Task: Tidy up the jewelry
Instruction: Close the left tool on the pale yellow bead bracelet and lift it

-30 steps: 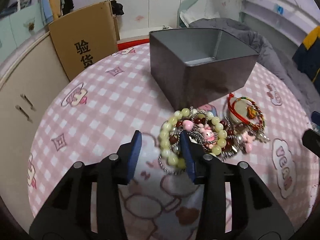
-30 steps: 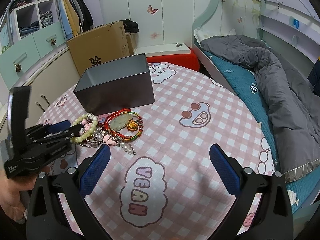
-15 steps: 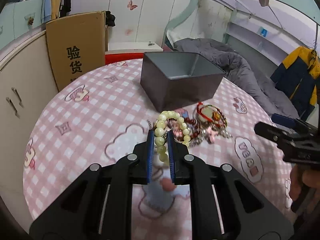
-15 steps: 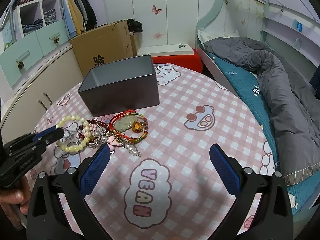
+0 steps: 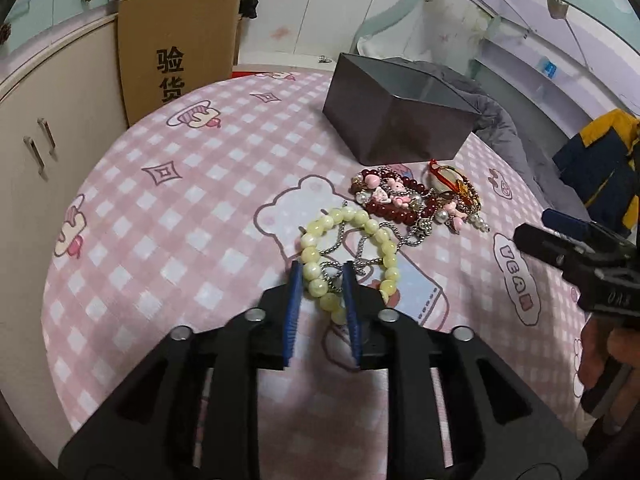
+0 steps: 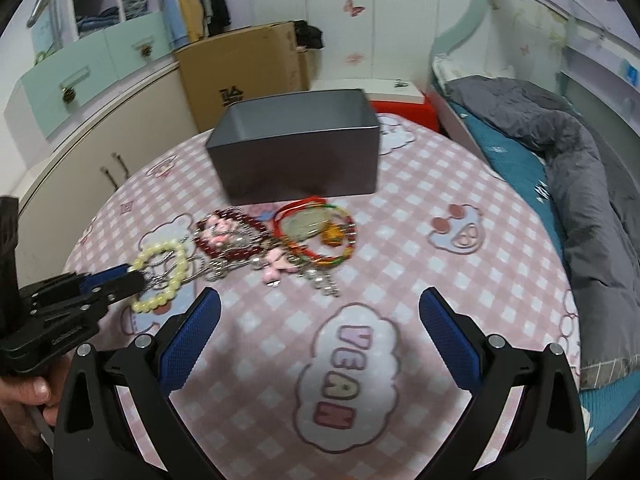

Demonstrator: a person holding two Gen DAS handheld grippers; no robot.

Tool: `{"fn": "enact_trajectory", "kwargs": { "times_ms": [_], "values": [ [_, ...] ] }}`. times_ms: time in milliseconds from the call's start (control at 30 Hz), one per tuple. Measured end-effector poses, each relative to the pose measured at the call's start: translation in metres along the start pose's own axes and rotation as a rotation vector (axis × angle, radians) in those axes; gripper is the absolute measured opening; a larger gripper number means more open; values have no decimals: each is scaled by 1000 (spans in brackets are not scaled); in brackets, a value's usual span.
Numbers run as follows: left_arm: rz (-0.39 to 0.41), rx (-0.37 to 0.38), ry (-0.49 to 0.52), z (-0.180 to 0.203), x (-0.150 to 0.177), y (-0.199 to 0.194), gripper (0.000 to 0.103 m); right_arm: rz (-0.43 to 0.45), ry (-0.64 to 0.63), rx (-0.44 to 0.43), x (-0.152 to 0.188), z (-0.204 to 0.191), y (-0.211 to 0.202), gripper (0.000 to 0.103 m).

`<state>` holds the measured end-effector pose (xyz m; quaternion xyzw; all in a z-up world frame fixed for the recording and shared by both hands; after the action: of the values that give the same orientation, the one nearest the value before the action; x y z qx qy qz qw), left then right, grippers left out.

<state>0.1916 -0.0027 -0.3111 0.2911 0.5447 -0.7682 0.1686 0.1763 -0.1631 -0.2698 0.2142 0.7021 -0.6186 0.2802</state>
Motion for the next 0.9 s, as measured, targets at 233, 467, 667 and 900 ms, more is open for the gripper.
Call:
{"fn": "enact_trajectory", "kwargs": {
  "times_ms": [233, 467, 667, 900],
  "values": [
    [17, 4, 19, 5, -3, -1, 21, -30, -4, -182, -6, -44, 23, 83],
    [3, -30, 5, 1, -11, 9, 22, -74, 7, -180, -10, -60, 51, 39],
    [-7, -49, 47, 5, -17, 18, 22, -69, -22, -165, -7, -67, 50, 37],
    [20, -55, 91, 12, -16, 11, 9, -61, -56, -139, -6, -68, 51, 12]
  ]
}}
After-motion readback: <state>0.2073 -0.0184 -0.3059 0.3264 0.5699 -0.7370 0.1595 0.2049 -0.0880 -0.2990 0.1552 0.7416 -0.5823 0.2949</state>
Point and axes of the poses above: each gripper's, at about its wrist camera, not at the fingertips, and y roughly the way its jaws point, z to its right, x to its underside, the point moved 10 cm from there along y, roughly the way its jaws point
